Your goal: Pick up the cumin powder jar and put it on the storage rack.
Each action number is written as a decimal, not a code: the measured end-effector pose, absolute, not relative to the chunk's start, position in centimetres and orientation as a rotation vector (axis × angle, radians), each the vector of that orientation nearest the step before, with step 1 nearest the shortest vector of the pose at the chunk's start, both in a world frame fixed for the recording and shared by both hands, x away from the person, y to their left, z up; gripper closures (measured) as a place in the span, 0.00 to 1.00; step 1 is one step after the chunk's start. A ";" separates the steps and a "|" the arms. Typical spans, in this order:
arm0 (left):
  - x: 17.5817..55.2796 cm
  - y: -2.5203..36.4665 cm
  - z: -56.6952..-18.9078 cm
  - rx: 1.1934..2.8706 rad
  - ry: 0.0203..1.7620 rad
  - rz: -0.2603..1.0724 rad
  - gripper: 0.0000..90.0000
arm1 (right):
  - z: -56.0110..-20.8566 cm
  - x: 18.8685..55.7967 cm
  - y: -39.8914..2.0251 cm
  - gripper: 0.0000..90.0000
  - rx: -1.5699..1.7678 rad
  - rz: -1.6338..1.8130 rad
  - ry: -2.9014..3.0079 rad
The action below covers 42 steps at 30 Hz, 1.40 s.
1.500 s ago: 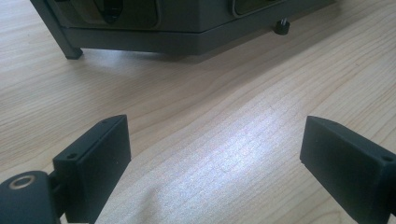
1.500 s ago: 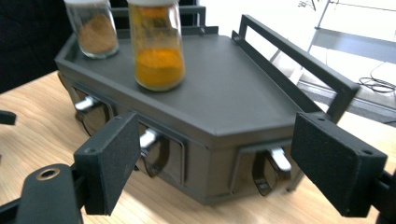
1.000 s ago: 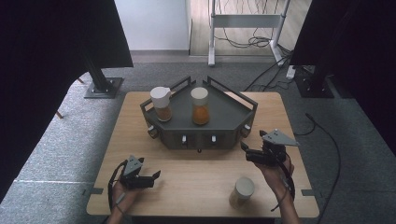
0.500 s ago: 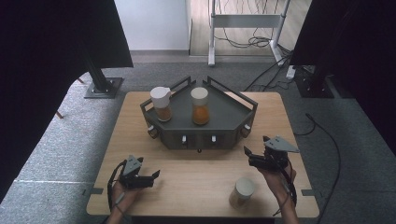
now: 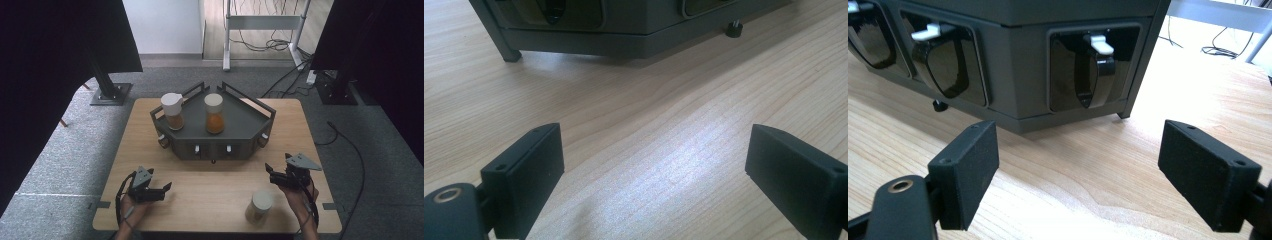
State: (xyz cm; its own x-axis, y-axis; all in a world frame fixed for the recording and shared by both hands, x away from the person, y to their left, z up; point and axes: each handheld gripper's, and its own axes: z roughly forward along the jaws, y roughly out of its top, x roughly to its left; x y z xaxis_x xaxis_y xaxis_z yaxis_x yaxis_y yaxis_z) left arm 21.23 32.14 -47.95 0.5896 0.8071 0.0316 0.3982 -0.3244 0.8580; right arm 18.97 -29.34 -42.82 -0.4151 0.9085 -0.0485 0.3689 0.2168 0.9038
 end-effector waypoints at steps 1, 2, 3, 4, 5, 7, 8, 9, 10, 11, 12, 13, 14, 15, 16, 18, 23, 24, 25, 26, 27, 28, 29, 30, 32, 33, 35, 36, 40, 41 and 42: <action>21.2 32.1 -48.0 1.940 0.964 0.587 0.10 | -42.9 19.0 -29.3 0.18 1.177 1.161 1.898; 21.2 32.1 -48.0 1.940 0.964 0.587 0.10 | -43.1 18.9 -29.3 0.18 1.173 1.157 1.901; 21.2 32.1 -48.0 1.940 0.965 0.587 0.10 | -43.2 18.9 -29.2 0.18 1.169 1.153 1.902; 21.2 32.1 -48.0 1.939 0.966 0.586 0.10 | -43.4 18.9 -29.1 0.18 1.166 1.144 1.905; 21.2 32.1 -48.0 1.939 0.966 0.586 0.10 | -43.6 18.9 -29.0 0.18 1.164 1.136 1.908; 21.2 32.1 -48.0 1.940 0.965 0.587 0.10 | -43.9 18.9 -28.9 0.18 1.163 1.125 1.913; 21.2 32.1 -48.0 1.939 0.966 0.587 0.10 | -44.0 18.9 -28.8 0.18 1.164 1.122 1.914; 21.2 32.1 -48.0 1.939 0.967 0.587 0.10 | -44.1 18.9 -28.8 0.18 1.168 1.123 1.915; 21.2 32.1 -48.0 1.939 0.967 0.587 0.10 | -44.4 18.9 -28.8 0.18 1.174 1.122 1.916; 21.2 32.1 -48.0 1.939 0.967 0.587 0.10 | -44.5 18.9 -28.8 0.18 1.175 1.121 1.917; 21.2 32.1 -48.0 1.938 0.968 0.587 0.10 | -44.6 19.0 -28.8 0.18 1.178 1.114 1.919; 21.3 32.1 -48.0 1.939 0.968 0.587 0.10 | -44.8 19.0 -28.7 0.18 1.179 1.105 1.923; 21.3 32.1 -48.0 1.939 0.969 0.587 0.10 | -45.0 19.0 -28.7 0.18 1.183 1.102 1.925; 21.3 32.1 -48.0 1.939 0.969 0.586 0.10 | -45.2 19.0 -28.8 0.18 1.184 1.099 1.929; 21.3 32.2 -48.0 1.939 0.969 0.586 0.10 | -45.4 19.1 -28.8 0.18 1.192 1.096 1.934; 21.3 32.1 -48.0 1.941 0.969 0.585 0.10 | -45.7 19.1 -28.8 0.17 1.199 1.087 1.937; 21.4 32.1 -48.0 1.950 0.963 0.584 0.10 | -46.2 19.2 -28.8 0.17 1.214 1.061 1.949; 21.4 32.1 -48.0 1.950 0.963 0.584 0.10 | -46.3 19.2 -28.8 0.17 1.217 1.060 1.950; 21.4 32.1 -48.0 1.950 0.962 0.584 0.10 | -46.4 19.2 -28.9 0.17 1.220 1.058 1.952; 21.4 32.1 -48.0 1.951 0.962 0.585 0.10 | -46.4 19.2 -28.9 0.17 1.225 1.055 1.953; 21.4 32.2 -48.0 1.950 0.963 0.584 0.10 | -46.5 19.3 -28.9 0.17 1.228 1.053 1.954; 21.4 32.2 -48.0 1.949 0.963 0.584 0.10 | -46.6 19.3 -28.9 0.17 1.234 1.052 1.956; 21.4 32.2 -48.0 1.948 0.964 0.585 0.10 | -46.7 19.3 -29.0 0.16 1.237 1.051 1.959; 21.4 32.2 -48.0 1.947 0.964 0.585 0.10 | -46.8 19.4 -29.0 0.16 1.242 1.049 1.962; 21.4 32.2 -48.0 1.947 0.964 0.585 0.10 | -46.9 19.4 -29.1 0.16 1.246 1.035 1.968; 21.4 32.2 -48.0 1.947 0.964 0.586 0.10 | -46.9 19.4 -29.1 0.16 1.249 1.033 1.971; 21.4 32.3 -48.0 1.946 0.964 0.586 0.10 | -47.0 19.4 -29.2 0.16 1.262 1.028 1.974; 21.4 32.3 -48.0 1.946 0.964 0.586 0.10 | -47.0 19.5 -29.2 0.16 1.267 1.025 1.976; 21.4 32.3 -48.0 1.947 0.962 0.587 0.10 | -47.3 19.6 -29.4 0.16 1.281 1.019 1.982; 21.4 32.3 -48.0 1.946 0.963 0.588 0.10 | -47.3 19.6 -29.4 0.16 1.283 1.019 1.983; 21.4 32.3 -48.0 1.945 0.963 0.588 0.10 | -47.4 19.6 -29.4 0.16 1.287 1.019 1.985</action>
State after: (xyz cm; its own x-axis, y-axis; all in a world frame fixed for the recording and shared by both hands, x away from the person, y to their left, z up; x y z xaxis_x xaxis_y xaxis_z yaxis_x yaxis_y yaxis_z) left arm 21.36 32.33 -47.99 0.5903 0.8065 0.0340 0.3994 -0.3284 0.8559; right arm 19.64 -29.40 -47.37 -0.3839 0.9221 -0.0481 0.4981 0.2507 0.8301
